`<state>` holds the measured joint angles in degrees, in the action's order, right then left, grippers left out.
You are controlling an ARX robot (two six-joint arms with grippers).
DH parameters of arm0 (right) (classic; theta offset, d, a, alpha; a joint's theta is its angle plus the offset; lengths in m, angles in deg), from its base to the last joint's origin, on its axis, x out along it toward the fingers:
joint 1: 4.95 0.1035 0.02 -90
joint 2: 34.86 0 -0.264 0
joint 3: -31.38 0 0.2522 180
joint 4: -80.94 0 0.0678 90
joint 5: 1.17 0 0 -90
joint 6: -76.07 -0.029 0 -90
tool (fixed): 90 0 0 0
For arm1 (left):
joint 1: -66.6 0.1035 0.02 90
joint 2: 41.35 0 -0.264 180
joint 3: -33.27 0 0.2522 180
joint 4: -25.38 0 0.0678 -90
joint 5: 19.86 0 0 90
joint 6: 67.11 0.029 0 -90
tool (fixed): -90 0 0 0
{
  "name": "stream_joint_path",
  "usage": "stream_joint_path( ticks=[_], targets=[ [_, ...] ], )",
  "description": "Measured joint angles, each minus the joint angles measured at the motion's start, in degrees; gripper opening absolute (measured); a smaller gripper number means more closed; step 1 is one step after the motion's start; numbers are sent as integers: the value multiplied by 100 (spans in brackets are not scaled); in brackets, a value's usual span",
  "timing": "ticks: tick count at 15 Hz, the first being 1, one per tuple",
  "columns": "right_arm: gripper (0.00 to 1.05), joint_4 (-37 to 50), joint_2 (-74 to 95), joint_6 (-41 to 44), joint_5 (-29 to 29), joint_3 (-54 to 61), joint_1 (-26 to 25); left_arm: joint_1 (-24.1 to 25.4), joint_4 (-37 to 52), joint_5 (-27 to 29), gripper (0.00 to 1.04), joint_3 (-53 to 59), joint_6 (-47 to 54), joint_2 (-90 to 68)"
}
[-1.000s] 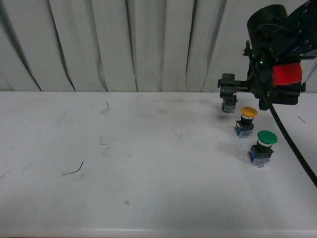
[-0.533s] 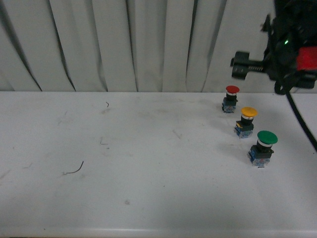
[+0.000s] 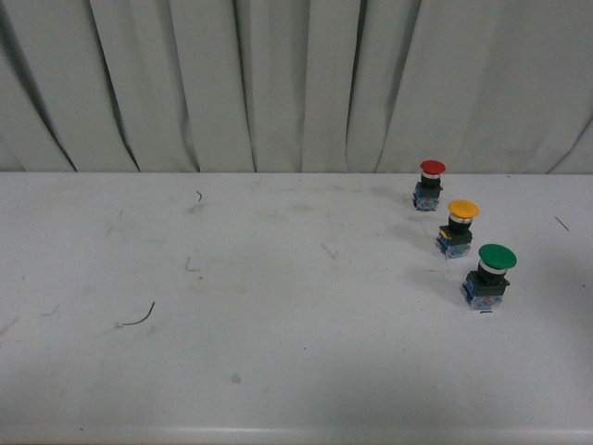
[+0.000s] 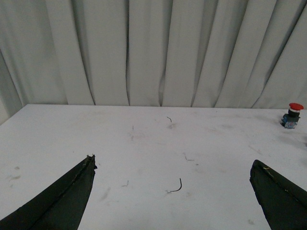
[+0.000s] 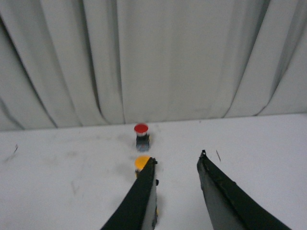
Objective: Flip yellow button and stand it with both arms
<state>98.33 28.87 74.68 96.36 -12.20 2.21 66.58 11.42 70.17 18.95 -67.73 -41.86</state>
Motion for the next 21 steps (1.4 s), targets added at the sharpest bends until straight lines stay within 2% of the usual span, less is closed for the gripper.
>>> stream_joint_path(
  ticks=[1, 3, 5, 7, 14, 15, 21],
  targets=[
    [24, -155, -916, 46, 0, 793, 39, 0, 0, 0, 98, 0, 0, 0],
    [1, -42, -1803, 98, -107, 1416, -96, 0, 0, -2, 98, 0, 0, 0],
    [2, -57, -2098, 105, -223, 1786, -208, 0, 0, 0, 98, 0, 0, 0],
    [2, -157, -2496, 107, -693, 2087, -702, 0, 0, 0, 98, 0, 0, 0],
    [2, -1115, -4157, 105, -743, 2761, -717, 0, 0, 0, 98, 0, 0, 0],
    [2, -938, -4216, 107, -741, 2918, -717, 0, 0, 0, 98, 0, 0, 0],
    [2, -1825, -5099, 107, -743, 2918, -717, 0, 0, 0, 98, 0, 0, 0]
  ],
)
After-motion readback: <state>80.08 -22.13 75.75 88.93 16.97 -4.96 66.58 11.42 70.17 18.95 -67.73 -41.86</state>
